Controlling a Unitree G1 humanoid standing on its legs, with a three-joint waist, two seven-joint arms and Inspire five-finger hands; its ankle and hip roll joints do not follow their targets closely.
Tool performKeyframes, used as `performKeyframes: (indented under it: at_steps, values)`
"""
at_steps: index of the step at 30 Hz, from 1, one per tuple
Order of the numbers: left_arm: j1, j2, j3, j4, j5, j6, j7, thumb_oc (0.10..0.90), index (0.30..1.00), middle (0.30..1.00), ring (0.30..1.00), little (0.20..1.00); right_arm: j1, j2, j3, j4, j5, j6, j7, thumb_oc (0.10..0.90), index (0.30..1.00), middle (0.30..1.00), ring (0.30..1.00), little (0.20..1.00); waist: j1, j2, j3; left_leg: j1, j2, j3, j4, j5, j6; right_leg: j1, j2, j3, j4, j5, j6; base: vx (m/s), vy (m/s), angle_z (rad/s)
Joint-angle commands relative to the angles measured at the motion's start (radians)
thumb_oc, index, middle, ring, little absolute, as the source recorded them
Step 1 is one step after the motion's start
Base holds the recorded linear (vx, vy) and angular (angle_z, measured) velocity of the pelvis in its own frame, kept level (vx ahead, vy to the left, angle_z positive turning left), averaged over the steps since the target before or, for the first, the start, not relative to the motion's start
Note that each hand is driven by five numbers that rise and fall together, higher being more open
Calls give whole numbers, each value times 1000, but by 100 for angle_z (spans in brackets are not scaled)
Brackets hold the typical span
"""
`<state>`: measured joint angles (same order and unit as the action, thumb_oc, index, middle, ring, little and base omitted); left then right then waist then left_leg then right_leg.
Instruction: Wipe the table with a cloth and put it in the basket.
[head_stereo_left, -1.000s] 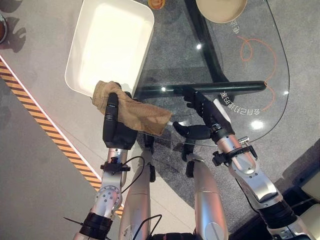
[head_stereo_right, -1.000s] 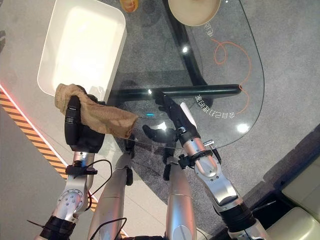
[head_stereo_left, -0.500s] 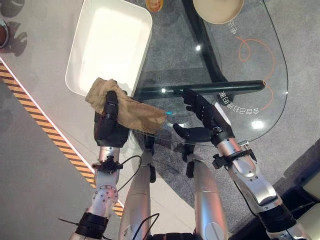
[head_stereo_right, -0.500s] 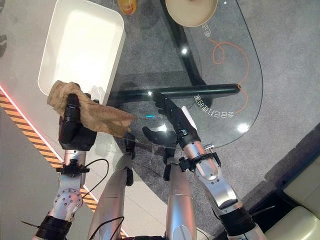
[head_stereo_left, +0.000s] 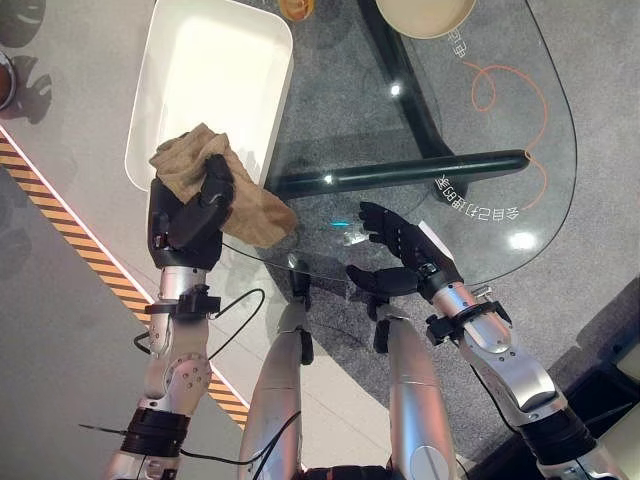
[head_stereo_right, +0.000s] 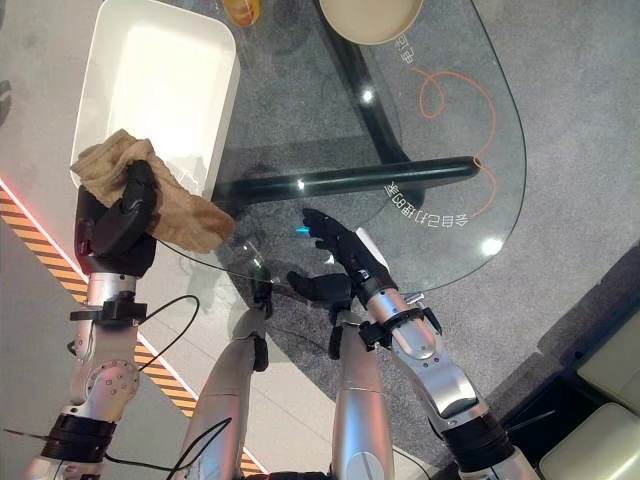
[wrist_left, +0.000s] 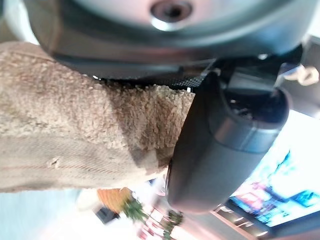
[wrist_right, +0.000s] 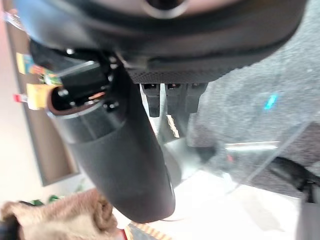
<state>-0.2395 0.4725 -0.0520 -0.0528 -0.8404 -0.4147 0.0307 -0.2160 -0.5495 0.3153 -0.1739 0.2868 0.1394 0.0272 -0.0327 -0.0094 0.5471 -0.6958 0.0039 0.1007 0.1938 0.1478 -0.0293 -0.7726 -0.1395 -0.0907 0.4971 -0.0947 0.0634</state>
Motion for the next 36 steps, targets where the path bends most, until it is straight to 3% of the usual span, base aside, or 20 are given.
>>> performKeyframes:
  at_steps: [1, 9, 17, 18, 22, 25, 26, 32, 36]
  values:
    - [-90, 51, 124, -151, 129, -143, 77, 100, 300, 300, 300, 200, -31, -13, 24, -77, 32, -27, 36, 800, 900, 900, 900, 900, -14, 30, -27, -28, -61, 63, 182, -197, 15, 9, 84, -3, -148, 91, 7, 23, 85, -2]
    - [-157, 139, 128, -52, 381, -74, 379, 100, 300, 300, 300, 200, -68, -45, 74, -70, 49, 64, 66, 800, 900, 900, 900, 900, -24, 33, -27, -93, -64, 72, 217, -204, 18, -50, 78, 15, -144, 98, 4, 30, 103, -4]
    - [-220, 229, 113, 33, 502, -34, 563, 100, 300, 300, 300, 200, -80, -97, 116, -65, 93, 93, 70, 800, 900, 900, 900, 900, -30, 31, -27, -144, -62, 73, 232, -205, 18, -104, 75, 28, -152, 112, 9, 37, 79, -2]
    - [-219, 233, 104, 47, 501, -30, 579, 100, 300, 300, 300, 200, -72, -99, 125, -63, 94, 94, 68, 800, 900, 900, 900, 900, -28, 33, -27, -122, -60, 63, 240, -235, 13, -84, 79, 32, -141, 85, 15, 60, 54, -2]
    - [-293, 259, 85, 134, 532, 5, 647, 100, 300, 300, 300, 200, -111, -117, 138, -54, 121, 106, 66, 800, 900, 900, 900, 900, -39, 28, -27, -169, -56, 81, 239, -208, 16, -132, 75, 32, -151, 116, 14, -10, 59, -4]
    - [-328, 259, 73, 189, 506, -37, 668, 100, 300, 300, 300, 200, -117, -128, 160, -51, 136, 128, 77, 800, 900, 900, 900, 900, -41, 24, -27, -169, -49, 76, 251, -231, 9, -135, 78, 39, -142, 98, 20, 53, 62, -2]
    - [-347, 263, 73, 195, 512, -41, 685, 100, 300, 300, 300, 200, -130, -133, 162, -55, 141, 141, 84, 800, 900, 900, 900, 900, -46, 20, -27, -198, -49, 86, 246, -208, 12, -163, 74, 37, -152, 123, 17, 24, 44, -1]
    - [-401, 272, 43, 258, 558, -69, 769, 100, 300, 300, 300, 200, -142, -142, 220, -57, 181, 193, 112, 800, 900, 900, 900, 900, -50, 12, -27, -202, -42, 79, 260, -241, 1, -173, 89, 46, -136, 97, 24, 27, 33, -6]
    - [-444, 287, 22, 285, 591, -66, 798, 100, 300, 300, 300, 200, -148, -158, 236, -54, 191, 211, 132, 800, 900, 900, 900, 900, -57, 12, -27, -234, -43, 79, 262, -229, -2, -201, 93, 52, -136, 107, 22, -2, 31, -6]
